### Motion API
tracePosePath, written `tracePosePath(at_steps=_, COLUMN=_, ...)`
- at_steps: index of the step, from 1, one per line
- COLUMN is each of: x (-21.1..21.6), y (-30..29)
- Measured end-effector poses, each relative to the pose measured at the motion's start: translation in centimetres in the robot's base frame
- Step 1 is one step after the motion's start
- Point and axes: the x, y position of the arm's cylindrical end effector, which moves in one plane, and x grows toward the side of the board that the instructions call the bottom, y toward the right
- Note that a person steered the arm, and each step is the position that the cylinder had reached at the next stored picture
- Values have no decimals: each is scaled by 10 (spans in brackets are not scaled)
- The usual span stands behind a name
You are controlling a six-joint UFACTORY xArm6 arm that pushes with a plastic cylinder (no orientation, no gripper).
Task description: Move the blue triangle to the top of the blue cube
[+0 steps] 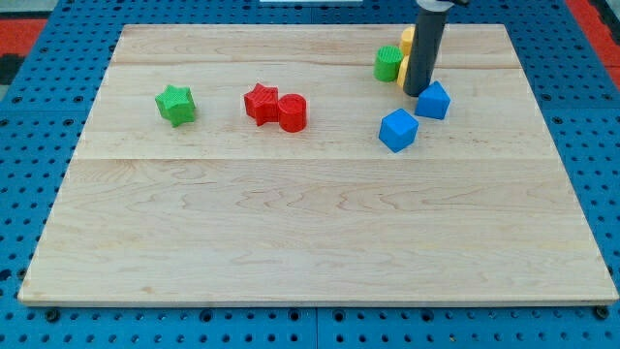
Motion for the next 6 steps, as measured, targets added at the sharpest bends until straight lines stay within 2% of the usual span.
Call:
tracePosePath(at_steps=1, x=-15, y=24)
tracePosePath(at_steps=2, x=6, y=68)
tracePosePath(at_steps=3, x=39, y=41)
tracePosePath(at_steps=4, x=50, y=-18)
tracePosePath(at_steps=5, x=51, y=-44)
tracePosePath(at_steps=6, x=47, y=17)
